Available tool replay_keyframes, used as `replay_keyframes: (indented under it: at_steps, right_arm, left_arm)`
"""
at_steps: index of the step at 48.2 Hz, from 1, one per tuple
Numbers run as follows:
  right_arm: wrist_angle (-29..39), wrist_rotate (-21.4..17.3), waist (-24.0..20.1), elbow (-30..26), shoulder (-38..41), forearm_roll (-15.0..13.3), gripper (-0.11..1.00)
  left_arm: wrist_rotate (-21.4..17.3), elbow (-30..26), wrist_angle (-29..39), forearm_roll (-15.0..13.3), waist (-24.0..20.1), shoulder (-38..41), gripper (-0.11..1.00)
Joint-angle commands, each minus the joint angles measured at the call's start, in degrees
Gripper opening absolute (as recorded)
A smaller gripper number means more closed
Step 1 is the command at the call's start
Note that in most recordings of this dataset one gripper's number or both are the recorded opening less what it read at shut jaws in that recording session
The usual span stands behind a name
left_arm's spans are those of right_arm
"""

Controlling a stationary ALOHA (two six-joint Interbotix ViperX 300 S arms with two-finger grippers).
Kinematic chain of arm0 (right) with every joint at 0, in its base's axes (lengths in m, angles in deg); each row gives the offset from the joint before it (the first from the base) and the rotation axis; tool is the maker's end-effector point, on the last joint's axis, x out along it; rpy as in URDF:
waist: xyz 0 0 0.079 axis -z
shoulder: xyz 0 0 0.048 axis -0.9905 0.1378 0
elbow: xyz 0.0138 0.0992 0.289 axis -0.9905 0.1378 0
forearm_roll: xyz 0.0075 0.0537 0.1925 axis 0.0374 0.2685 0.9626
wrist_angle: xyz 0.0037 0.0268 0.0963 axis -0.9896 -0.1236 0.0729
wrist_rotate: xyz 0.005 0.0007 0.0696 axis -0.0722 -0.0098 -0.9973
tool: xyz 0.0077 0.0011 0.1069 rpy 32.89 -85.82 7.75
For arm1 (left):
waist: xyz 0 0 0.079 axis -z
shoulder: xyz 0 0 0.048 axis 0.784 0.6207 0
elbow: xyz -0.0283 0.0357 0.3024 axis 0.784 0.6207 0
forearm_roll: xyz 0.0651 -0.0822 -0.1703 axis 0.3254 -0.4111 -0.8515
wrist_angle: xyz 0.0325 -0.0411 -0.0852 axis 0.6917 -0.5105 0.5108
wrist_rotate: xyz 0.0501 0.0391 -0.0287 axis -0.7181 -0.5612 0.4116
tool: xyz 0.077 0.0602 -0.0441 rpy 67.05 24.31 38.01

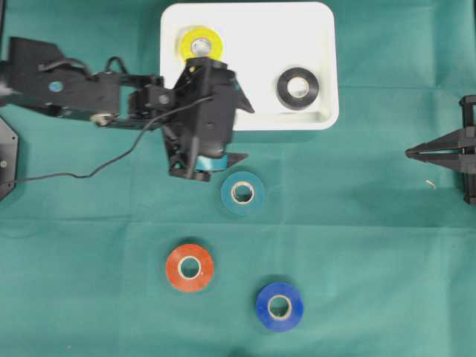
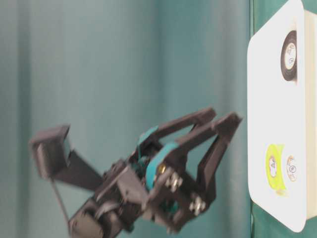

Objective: Put the tape into the white case with the left arm.
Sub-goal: 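Release the black tape in the tray and withdraw left gripper, then move the open left gripper toward the red tape roll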

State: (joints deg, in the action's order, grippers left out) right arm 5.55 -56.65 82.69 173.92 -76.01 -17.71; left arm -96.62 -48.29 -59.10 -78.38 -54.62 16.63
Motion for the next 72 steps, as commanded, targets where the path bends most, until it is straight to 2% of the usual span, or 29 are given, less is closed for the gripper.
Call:
replay_keyframes:
  at_steps: [1, 32, 45, 72]
  right_arm:
    - [-0.6, -0.1, 0.1, -0.6, 0.3, 0.0, -0.09]
    - [-0.6, -0.1, 0.1, -0.6, 0.3, 0.0, -0.09]
    - [-0.6, -0.1, 0.1, -0.6, 0.3, 0.0, -0.09]
    - [-0.6, -0.1, 0.1, -0.6, 0.3, 0.0, -0.09]
  left_arm:
    - [0.2, 1.4, -1.8, -0.2, 0.6, -3.3, 0.9]
    - [8.0, 17.0, -13.9, -0.2, 5.0, -15.9, 0.9]
    - [10.5, 22.5, -15.6, -0.2, 6.9, -19.9, 0.9]
    - [10.5, 23.9, -15.6, -0.3, 7.6, -20.8, 0.9]
